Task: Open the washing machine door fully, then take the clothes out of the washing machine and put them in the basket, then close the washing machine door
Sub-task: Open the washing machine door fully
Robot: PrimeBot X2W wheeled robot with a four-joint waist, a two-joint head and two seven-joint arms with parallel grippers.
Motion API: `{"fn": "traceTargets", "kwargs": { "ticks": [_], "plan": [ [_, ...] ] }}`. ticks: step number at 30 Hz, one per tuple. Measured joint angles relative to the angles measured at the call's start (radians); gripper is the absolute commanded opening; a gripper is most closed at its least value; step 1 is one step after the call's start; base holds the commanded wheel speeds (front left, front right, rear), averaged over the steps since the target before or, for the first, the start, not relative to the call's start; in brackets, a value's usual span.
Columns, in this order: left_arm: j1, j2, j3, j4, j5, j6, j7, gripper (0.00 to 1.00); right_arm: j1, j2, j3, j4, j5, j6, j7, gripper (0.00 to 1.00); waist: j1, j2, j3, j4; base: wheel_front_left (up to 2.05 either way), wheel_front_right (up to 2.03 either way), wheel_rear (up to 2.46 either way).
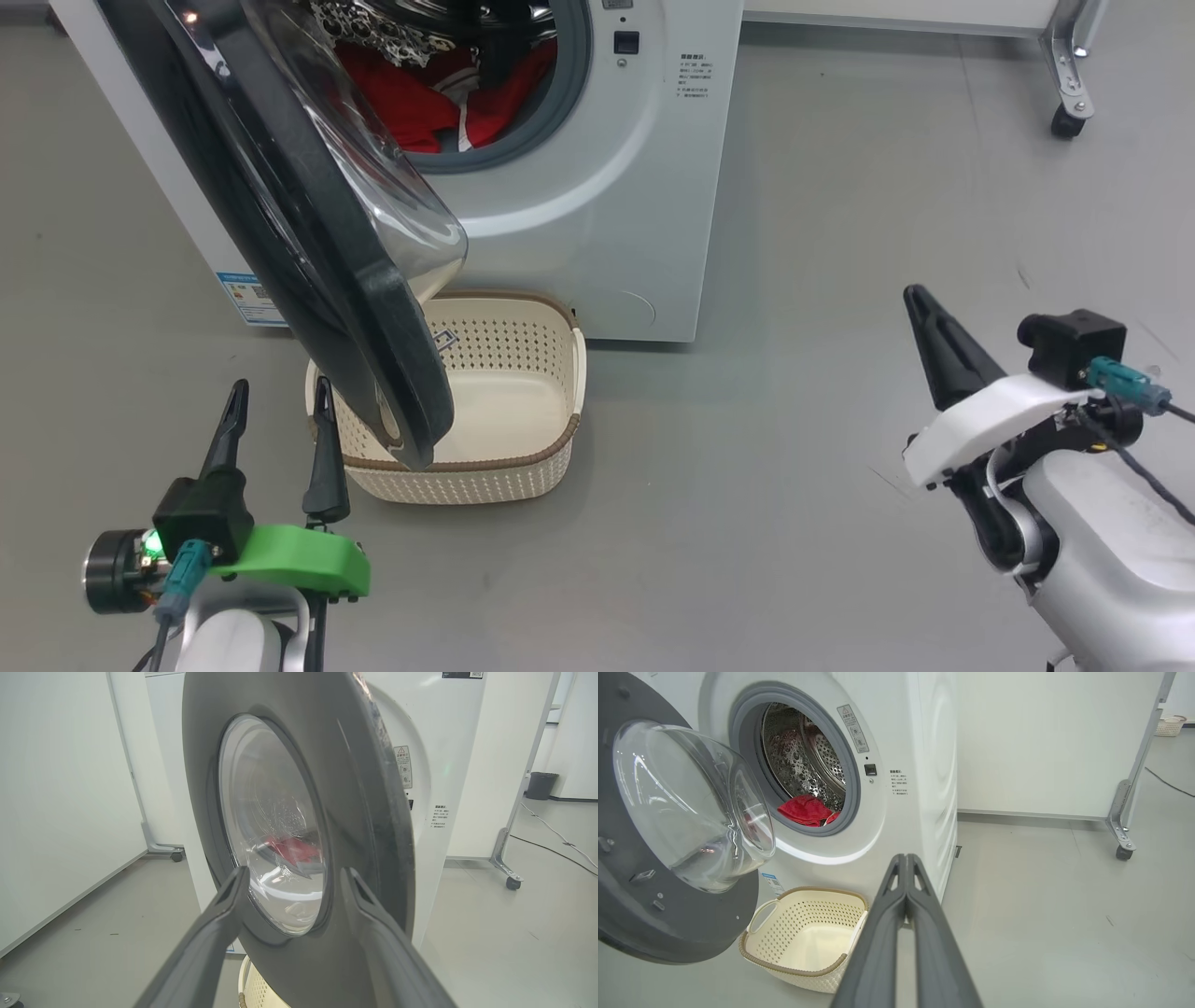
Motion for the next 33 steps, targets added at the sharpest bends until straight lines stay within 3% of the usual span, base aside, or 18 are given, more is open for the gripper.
{"fn": "traceTargets", "kwargs": {
  "ticks": [5,6,7,8,9,33],
  "plan": [
    [0.007,0.000,0.018,-0.002,0.000,-0.001,0.000,1.00,0.016,0.024,-0.100,-0.088,-0.078,-0.014,0.000,0.00,0.0000,0.0000,-0.004,-0.010,0.00,0.00,0.00],
    [0.012,0.000,0.021,-0.001,0.000,-0.001,0.000,1.00,0.029,0.028,-0.110,-0.100,-0.092,-0.016,0.000,0.14,0.0000,0.0000,-0.006,-0.012,0.00,0.00,0.00],
    [0.018,0.000,0.022,-0.001,0.000,-0.001,0.000,1.00,0.048,0.033,-0.123,-0.110,-0.108,-0.017,0.000,0.42,0.0000,0.0000,-0.009,-0.014,0.00,0.00,0.00],
    [0.023,0.000,0.022,0.001,0.001,-0.002,0.000,1.00,0.068,0.036,-0.134,-0.120,-0.124,-0.018,0.000,0.78,0.0000,0.0000,-0.011,-0.016,0.00,0.00,0.00],
    [0.027,0.000,0.022,0.003,0.002,-0.005,0.000,1.00,0.086,0.037,-0.140,-0.128,-0.142,-0.021,0.000,1.00,0.0000,0.0000,-0.014,-0.018,0.00,0.00,0.00],
    [0.067,-0.002,0.020,0.033,0.004,-0.033,0.000,1.00,0.315,0.110,-0.279,-0.269,-0.361,-0.035,0.000,1.00,0.0000,0.0000,-0.028,-0.049,0.00,0.00,0.00]
  ]
}}
